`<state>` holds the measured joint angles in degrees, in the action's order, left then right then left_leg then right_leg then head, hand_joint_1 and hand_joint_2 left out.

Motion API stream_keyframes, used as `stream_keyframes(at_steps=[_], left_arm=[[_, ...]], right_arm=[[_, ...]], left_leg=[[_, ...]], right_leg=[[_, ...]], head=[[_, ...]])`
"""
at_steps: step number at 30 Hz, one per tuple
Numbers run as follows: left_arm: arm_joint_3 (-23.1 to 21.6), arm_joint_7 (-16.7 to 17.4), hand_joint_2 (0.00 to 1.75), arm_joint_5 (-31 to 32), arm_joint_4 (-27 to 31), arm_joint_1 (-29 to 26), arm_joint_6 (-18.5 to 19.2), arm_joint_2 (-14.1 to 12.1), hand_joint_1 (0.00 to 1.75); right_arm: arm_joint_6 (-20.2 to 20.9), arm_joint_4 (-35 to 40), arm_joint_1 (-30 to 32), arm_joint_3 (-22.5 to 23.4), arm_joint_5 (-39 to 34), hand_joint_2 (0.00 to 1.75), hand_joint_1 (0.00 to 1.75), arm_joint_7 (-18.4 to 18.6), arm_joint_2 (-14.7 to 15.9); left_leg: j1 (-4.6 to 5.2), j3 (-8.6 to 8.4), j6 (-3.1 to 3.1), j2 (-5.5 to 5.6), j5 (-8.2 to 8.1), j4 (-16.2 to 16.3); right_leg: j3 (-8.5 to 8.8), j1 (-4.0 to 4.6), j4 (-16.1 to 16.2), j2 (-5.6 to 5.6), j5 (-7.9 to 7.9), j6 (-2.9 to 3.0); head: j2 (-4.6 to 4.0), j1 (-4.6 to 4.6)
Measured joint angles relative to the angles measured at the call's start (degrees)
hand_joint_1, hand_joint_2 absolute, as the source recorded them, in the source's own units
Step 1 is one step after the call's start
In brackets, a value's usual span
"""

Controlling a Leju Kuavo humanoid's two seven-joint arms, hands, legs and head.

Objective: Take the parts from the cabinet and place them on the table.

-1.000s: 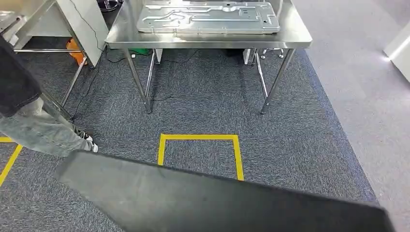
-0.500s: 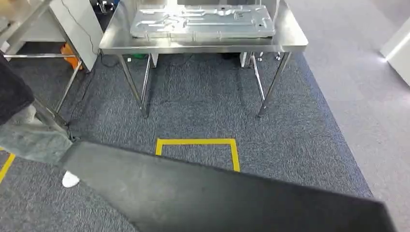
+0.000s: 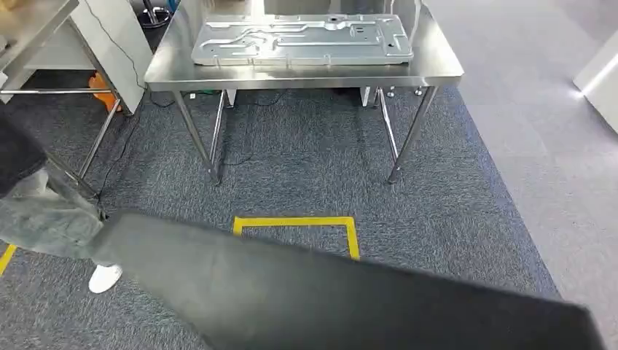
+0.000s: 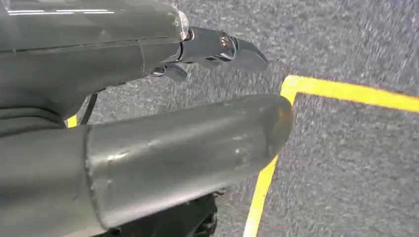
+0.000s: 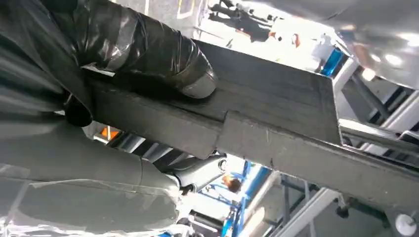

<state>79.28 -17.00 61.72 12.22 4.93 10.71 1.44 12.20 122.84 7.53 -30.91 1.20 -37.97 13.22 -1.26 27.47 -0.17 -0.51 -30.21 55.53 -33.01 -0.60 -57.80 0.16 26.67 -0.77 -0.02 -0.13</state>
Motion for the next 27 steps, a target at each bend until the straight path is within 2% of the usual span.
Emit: stream_keyframes(at_steps=[2,3,4,5,6,7,8,9,11,12,14,16,17,18,20,21,22,23,24,26,27], left_arm=[[0.0,-0.1,0.0,0.0,0.0,0.1,0.0,0.0,0.0],[0.0,-0.1,0.0,0.0,0.0,0.1,0.0,0.0,0.0],[0.0,-0.1,0.0,0.0,0.0,0.1,0.0,0.0,0.0],[0.0,-0.1,0.0,0.0,0.0,0.0,0.0,0.0,0.0],[0.0,-0.1,0.0,0.0,0.0,-0.1,0.0,0.0,0.0],[0.0,-0.1,0.0,0.0,0.0,-0.2,0.0,0.0,0.0],[0.0,-0.1,0.0,-0.1,0.0,-0.3,0.0,0.0,0.0],[0.0,-0.2,0.0,-0.1,0.0,-0.3,0.0,0.0,0.0],[0.0,-0.5,0.0,-0.1,0.0,-0.3,0.0,0.0,0.0],[0.0,-0.6,0.0,0.0,0.0,-0.3,0.0,-0.3,0.0],[0.0,-0.7,0.0,0.0,0.0,-0.2,0.1,-0.2,0.0],[0.0,-0.9,0.0,0.0,0.0,-0.3,0.1,-0.2,0.0],[0.0,-0.9,0.0,0.0,0.0,-0.3,0.2,-0.1,0.0],[0.0,-1.0,0.0,0.0,0.0,-0.2,0.3,-0.1,0.0],[0.0,-1.3,0.0,0.0,0.0,-0.2,0.5,-0.1,0.0],[0.0,-1.4,0.0,0.0,0.0,-0.2,0.5,-0.1,0.0],[0.0,-1.4,0.0,0.0,0.0,-0.3,0.5,-0.1,0.0],[0.0,-1.5,0.0,0.0,0.0,-0.3,0.5,-0.1,0.0],[0.0,-1.5,0.0,0.1,0.0,-0.3,0.5,-0.1,0.0],[0.0,-1.5,0.0,0.0,0.0,-0.2,0.6,-0.1,0.0],[0.0,-1.5,0.0,0.0,0.0,-0.3,0.6,-0.1,0.0]], right_arm=[[0.0,0.0,0.0,0.0,0.0,1.75,1.75,0.0,0.0],[0.0,0.0,0.0,0.0,0.0,1.75,1.75,0.0,0.0],[0.0,0.0,0.0,0.0,0.0,1.75,1.75,0.0,0.0],[0.0,0.0,0.0,0.0,0.0,1.75,1.75,0.0,0.0],[0.0,0.0,0.0,0.0,0.0,1.75,1.75,0.0,0.0],[0.0,0.0,0.0,0.0,0.0,1.75,1.75,0.0,0.0],[0.0,0.0,0.0,0.0,0.0,1.75,1.75,0.0,0.0],[0.1,0.0,0.1,0.1,-0.1,1.75,1.75,0.0,0.0],[0.1,0.0,0.1,0.2,-0.2,1.75,1.75,0.0,0.0],[0.1,0.0,0.0,0.2,-0.2,1.75,1.75,0.0,0.0],[0.2,0.0,0.1,0.5,-0.2,1.75,1.75,-0.1,0.0],[0.2,0.0,0.2,0.7,-0.1,1.75,1.75,-0.1,0.0],[0.1,0.0,0.2,0.8,-0.1,1.75,1.75,-0.1,0.0],[0.1,0.0,0.1,0.8,0.0,1.75,1.75,-0.1,0.0],[0.1,0.0,0.1,0.9,0.0,1.75,1.75,-0.2,0.0],[0.1,0.0,0.2,1.0,0.0,1.75,1.75,-0.2,0.0],[0.1,0.0,0.3,1.0,0.1,1.75,1.75,-0.2,0.0],[0.1,0.0,0.3,1.0,0.1,1.75,1.75,-0.2,0.0],[0.1,0.0,0.3,1.0,0.1,1.75,1.75,-0.2,0.0],[0.1,0.0,0.3,1.0,0.1,1.75,1.75,-0.2,0.0],[0.1,-0.1,0.3,1.0,0.1,1.75,1.75,-0.2,0.0]], left_leg=[[-0.23,-0.25,-0.59,0.0,-0.67,0.9],[-0.22,1.02,-0.64,0.04,-2.24,3.5],[-0.23,3.27,-0.71,0.04,-4.58,7.8],[-0.16,6.26,-0.77,0.05,-6.83,13.3],[-0.13,8.93,-0.82,0.1,-8.1,17.8],[-0.11,10.54,-0.78,0.11,-7.94,19.8],[-0.08,10.74,-0.57,0.11,-6.12,18.8],[0.02,9.64,-0.24,0.12,-3.4,15.5],[0.58,5.26,0.98,0.2,2.76,4.7],[1.0,4.33,1.67,0.16,2.56,2.4],[1.28,4.44,1.93,-0.12,2.41,1.8],[1.03,3.94,2.7,-0.09,2.48,0.9],[0.6,2.87,2.89,-0.09,2.86,0.4],[0.54,2.52,3.07,-0.07,2.87,0.4],[0.51,2.29,3.26,-0.06,2.51,0.4],[0.52,2.23,3.21,-0.07,2.26,0.4],[0.51,1.99,3.09,-0.07,1.99,0.4],[0.45,1.58,2.93,-0.07,1.65,0.4],[0.34,0.96,2.67,-0.03,1.26,0.4],[0.02,-0.49,2.1,0.02,0.28,0.4],[-0.01,-0.83,1.74,0.06,-0.12,0.3]], right_leg=[[0.54,-0.51,0.6,0.16,-0.24,0.91],[0.7,-0.48,0.7,0.11,-0.03,1.43],[0.86,-0.35,0.7,0.06,0.14,1.72],[1.07,-0.18,0.7,0.04,0.34,2.03],[1.24,0.01,0.7,0.07,0.52,2.24],[1.49,0.18,0.7,0.16,0.74,2.31],[1.86,0.33,0.7,0.29,1.03,2.32],[2.3,0.49,0.7,0.4,1.33,2.31],[3.39,0.78,0.7,0.46,1.98,2.2],[3.48,1.0,0.7,0.4,2.29,1.95],[3.43,0.75,1.0,0.49,2.58,1.11],[3.74,0.96,0.0,0.43,1.56,0.31],[3.69,0.77,-0.6,0.32,2.39,0.05],[3.12,0.7,-2.3,0.23,3.58,-0.22],[-1.4,0.32,-10.2,0.23,7.74,-0.68],[-4.03,0.1,-14.2,0.21,9.26,-1.06],[-6.09,-0.15,-16.8,0.2,9.66,-1.34],[-6.68,-0.39,-16.3,0.14,8.32,-1.61],[-5.81,-0.63,-13.2,0.11,5.5,-1.86],[-1.89,-0.81,-3.4,-0.1,-1.32,-1.85],[-0.84,-0.65,-1.1,-0.32,-1.3,-1.68]], head=[[0.0,0.0],[0.0,-0.02],[0.0,0.0],[0.0,0.0],[0.0,0.0],[0.0,0.0],[0.0,-0.02],[0.0,0.0],[0.0,0.0],[0.0,0.04],[0.0,0.0],[0.0,0.0],[0.0,0.02],[0.0,0.02],[0.0,0.02],[0.0,0.02],[0.0,0.02],[0.0,0.02],[0.0,0.02],[0.0,0.02],[0.0,0.02]])
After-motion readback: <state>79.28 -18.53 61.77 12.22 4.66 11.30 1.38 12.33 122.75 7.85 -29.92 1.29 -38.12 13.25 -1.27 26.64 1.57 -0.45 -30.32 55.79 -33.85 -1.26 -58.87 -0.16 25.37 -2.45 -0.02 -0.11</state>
